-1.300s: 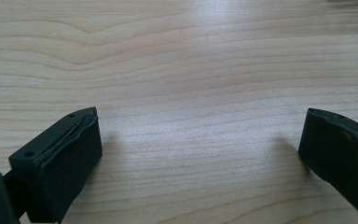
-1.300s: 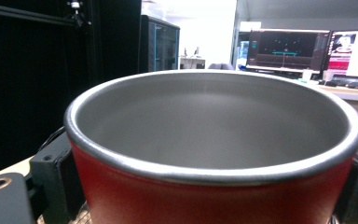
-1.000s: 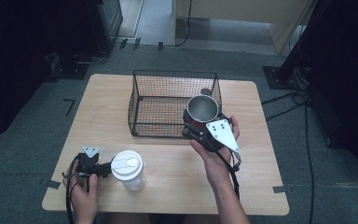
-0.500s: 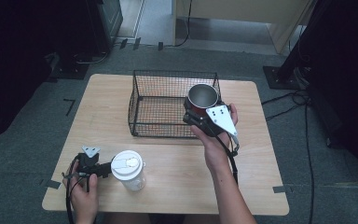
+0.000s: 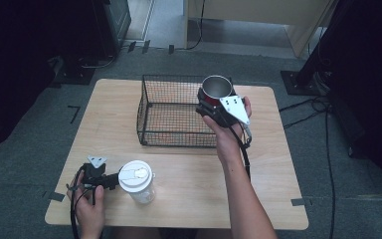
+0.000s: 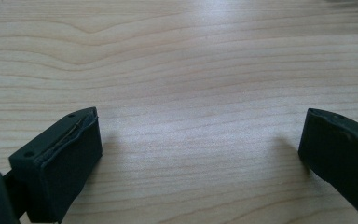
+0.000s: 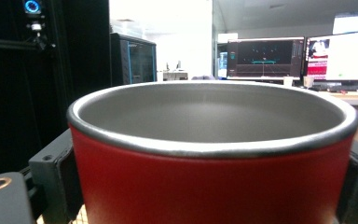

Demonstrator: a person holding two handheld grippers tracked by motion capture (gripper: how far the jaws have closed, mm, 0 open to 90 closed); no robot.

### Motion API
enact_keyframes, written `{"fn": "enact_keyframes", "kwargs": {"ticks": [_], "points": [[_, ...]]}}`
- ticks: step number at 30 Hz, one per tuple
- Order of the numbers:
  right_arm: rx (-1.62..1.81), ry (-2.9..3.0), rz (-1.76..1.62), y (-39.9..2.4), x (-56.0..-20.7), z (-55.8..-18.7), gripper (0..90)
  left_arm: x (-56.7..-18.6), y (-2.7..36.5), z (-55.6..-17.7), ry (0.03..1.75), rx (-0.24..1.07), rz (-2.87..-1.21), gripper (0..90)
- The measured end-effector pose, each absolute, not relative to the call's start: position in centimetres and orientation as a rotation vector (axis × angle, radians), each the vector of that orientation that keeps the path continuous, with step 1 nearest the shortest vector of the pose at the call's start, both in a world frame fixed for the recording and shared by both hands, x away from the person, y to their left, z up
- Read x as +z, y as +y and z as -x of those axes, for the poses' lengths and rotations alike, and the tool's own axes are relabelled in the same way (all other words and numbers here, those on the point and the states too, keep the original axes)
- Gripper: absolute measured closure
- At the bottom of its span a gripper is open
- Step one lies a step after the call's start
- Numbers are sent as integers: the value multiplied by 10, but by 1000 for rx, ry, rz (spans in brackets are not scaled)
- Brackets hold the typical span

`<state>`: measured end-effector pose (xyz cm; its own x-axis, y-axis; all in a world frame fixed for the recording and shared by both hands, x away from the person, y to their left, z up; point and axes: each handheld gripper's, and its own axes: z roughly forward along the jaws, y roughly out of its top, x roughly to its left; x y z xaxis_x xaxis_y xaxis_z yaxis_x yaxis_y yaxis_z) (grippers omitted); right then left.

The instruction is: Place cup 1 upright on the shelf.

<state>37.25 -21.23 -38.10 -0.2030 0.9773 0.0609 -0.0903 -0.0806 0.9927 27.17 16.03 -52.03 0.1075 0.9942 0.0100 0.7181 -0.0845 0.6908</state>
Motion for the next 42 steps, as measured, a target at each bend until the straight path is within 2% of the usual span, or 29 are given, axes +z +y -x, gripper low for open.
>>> {"fn": "enact_keyframes", "kwargs": {"ticks": [20,42], "points": [[1331,1365,-1195,-200,-414,-430,73,-520,160,-272,1661,677,-1863,1],[1182,1509,-1363,-193,-441,-462,71,-520,160,-272,1654,675,-1872,1]]}}
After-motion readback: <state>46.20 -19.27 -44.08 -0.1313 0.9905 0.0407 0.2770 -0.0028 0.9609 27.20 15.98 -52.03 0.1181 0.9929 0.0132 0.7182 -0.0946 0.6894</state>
